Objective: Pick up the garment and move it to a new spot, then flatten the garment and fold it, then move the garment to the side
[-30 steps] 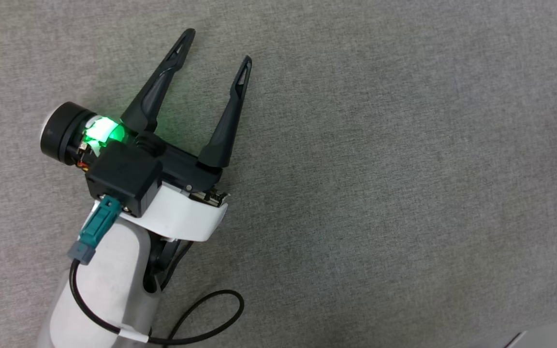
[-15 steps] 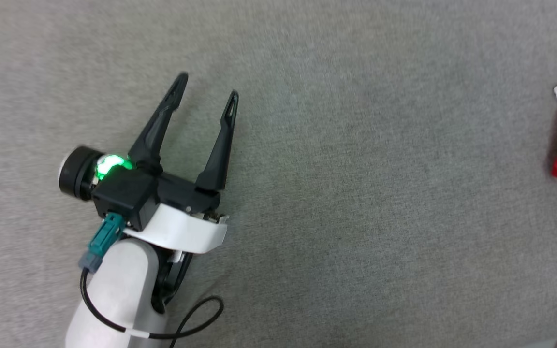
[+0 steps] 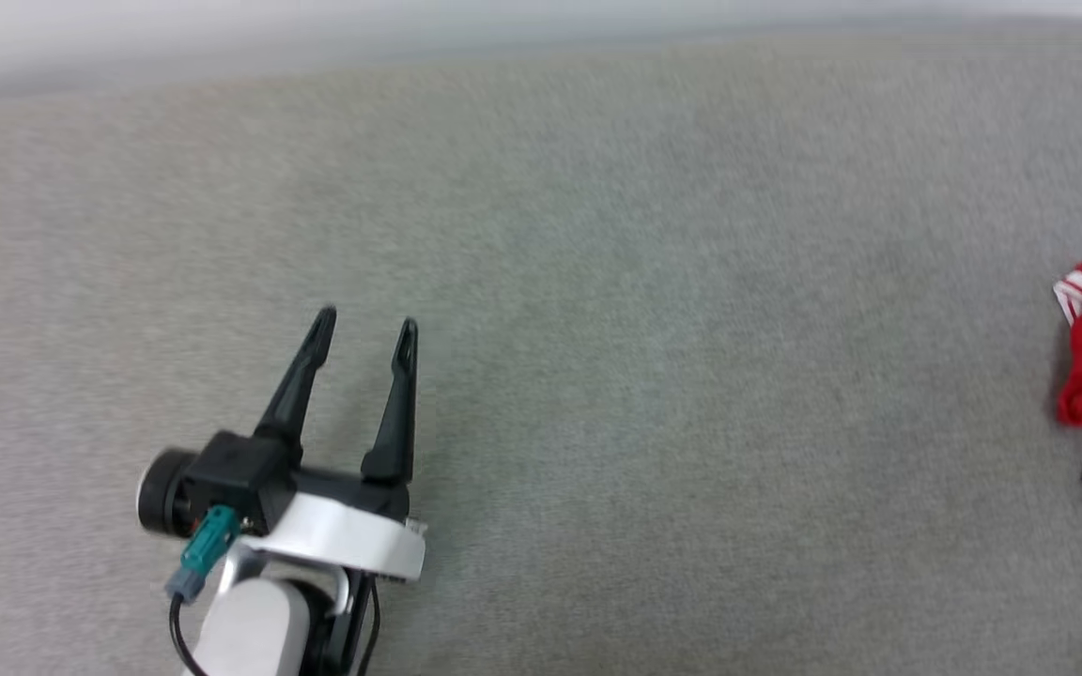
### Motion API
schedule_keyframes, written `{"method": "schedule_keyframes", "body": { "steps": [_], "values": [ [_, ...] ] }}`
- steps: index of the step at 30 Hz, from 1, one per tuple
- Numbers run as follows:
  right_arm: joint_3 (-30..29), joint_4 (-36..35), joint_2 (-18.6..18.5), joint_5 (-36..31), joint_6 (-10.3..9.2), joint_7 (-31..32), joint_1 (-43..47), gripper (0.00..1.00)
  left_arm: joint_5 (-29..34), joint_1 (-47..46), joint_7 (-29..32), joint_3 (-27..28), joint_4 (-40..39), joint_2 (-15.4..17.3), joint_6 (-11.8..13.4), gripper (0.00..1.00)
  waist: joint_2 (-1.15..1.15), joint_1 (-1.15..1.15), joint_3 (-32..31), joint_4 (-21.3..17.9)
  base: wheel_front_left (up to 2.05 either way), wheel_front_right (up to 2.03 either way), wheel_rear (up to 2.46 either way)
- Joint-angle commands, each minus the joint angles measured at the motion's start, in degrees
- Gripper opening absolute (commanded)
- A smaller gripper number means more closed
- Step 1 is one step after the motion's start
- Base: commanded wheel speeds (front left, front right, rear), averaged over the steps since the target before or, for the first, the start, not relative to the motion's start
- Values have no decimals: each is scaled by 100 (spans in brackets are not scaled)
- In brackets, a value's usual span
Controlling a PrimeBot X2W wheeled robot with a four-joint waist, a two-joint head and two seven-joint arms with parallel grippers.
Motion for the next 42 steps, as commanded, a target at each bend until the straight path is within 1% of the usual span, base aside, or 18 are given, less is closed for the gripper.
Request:
{"method": "schedule_keyframes", "body": {
  "steps": [1, 6, 11, 12, 13, 16, 17, 18, 19, 24, 29, 35, 42],
  "values": [
    [171, -298, 174, 79, -7, -31, 269, 100, -57, 214, -29, 60, 58, -33, 51, 100, 0, 1, -406, 287, 0, 0, 0],
    [526, -1079, 593, 114, -7, -36, 869, 100, -112, 562, -35, 158, 185, -28, 98, 100, 0, 1, -747, 485, 0, 0, 0],
    [771, -2005, 1142, 101, -7, 194, 1528, 100, -139, 816, -32, 279, 234, -40, 130, 100, 0, 1, -1067, 638, 0, 0, 0],
    [771, -2005, 1142, 101, -7, 194, 1528, 100, -139, 816, -32, 279, 234, -40, 130, 100, 0, 1, -1067, 638, 0, 0, 0],
    [834, -2416, 1399, 103, -7, 379, 1850, 100, -141, 906, -33, 309, 267, -38, 118, 100, 0, 1, -1192, 667, 0, 0, 0],
    [931, -3008, 1612, 82, -7, 712, 2261, 100, -157, 1039, -33, 387, 289, -18, 104, 100, 0, 1, -1371, 670, 0, 0, 0],
    [931, -3008, 1612, 82, -7, 712, 2261, 100, -157, 1039, -33, 387, 289, -18, 104, 100, 0, 1, -1371, 670, 0, 0, 0],
    [960, -3394, 1716, 66, -7, 890, 2552, 100, -156, 1129, -33, 433, 316, -4, 101, 100, 0, 1, -1483, 668, 0, 0, 0],
    [961, -3561, 1774, 69, -7, 990, 2688, 100, -164, 1179, -34, 463, 324, 1, 102, 100, 0, 1, -1540, 653, 0, 0, 0],
    [1054, -4302, 1923, 61, -6, 1418, 3243, 100, -151, 1435, -33, 530, 362, -7, 128, 100, 0, 1, -1773, 600, 0, 0, 0],
    [1155, -4774, 1984, 70, -6, 1663, 3571, 100, -152, 1613, -33, 561, 358, -46, 123, 100, 0, 1, -1872, 573, 0, 0, 0],
    [1277, -5055, 2019, 50, -6, 1789, 3729, 100, -112, 1694, -34, 608, 383, -47, 110, 100, 0, 1, -1912, 567, 0, 0, 0],
    [1351, -5168, 2044, 55, -6, 1829, 3675, 100, -64, 1648, -34, 645, 401, -64, 91, 100, 0, 1, -1881, 488, 0, 0, 0]
  ]
}}
